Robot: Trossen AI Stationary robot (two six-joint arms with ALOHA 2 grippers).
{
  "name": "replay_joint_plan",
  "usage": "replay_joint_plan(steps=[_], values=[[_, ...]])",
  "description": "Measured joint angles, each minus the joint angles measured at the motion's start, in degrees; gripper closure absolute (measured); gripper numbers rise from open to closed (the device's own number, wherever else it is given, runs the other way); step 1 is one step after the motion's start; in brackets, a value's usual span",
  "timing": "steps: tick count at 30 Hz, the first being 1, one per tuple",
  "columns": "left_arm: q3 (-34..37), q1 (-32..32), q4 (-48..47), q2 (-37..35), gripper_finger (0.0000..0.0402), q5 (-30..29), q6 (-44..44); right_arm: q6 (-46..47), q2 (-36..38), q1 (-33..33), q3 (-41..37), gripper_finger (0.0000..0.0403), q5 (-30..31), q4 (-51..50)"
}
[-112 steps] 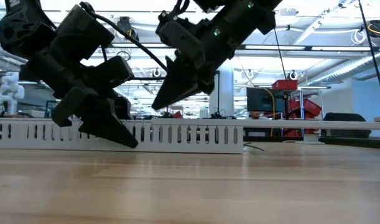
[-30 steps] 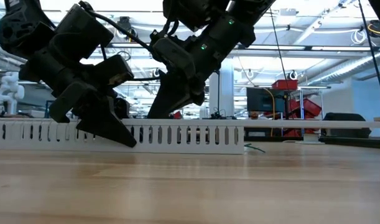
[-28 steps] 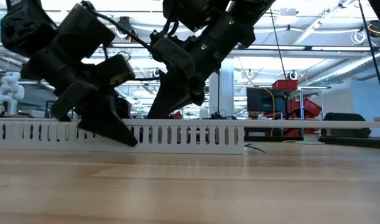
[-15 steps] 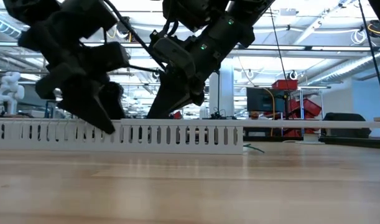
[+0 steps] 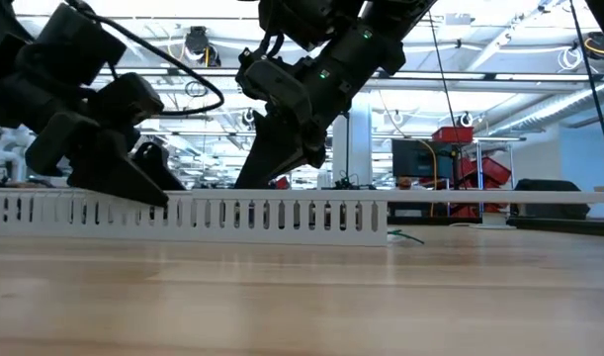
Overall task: Ziptie cables
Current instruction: Close the white cable duct
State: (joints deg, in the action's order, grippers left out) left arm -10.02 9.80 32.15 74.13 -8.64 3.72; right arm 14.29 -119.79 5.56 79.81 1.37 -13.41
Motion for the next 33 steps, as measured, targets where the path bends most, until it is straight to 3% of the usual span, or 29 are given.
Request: replay_joint_plan(steps=[13,24,33], values=[[-2.43,-0.09,10.04,12.38,0.0063,0.23,-1.4,1.04,0.0,0.04,0.0,0.0403,-0.2,-0.06],[-2.62,-0.35,13.61,15.23,0.0183,1.76,-1.5,0.06,0.12,0.07,0.0,0.0403,-1.26,-0.68],[-2.67,-0.37,14.09,15.28,0.0192,2.15,0.41,-3.99,4.0,0.44,-0.58,0.0403,-1.31,-0.08]])
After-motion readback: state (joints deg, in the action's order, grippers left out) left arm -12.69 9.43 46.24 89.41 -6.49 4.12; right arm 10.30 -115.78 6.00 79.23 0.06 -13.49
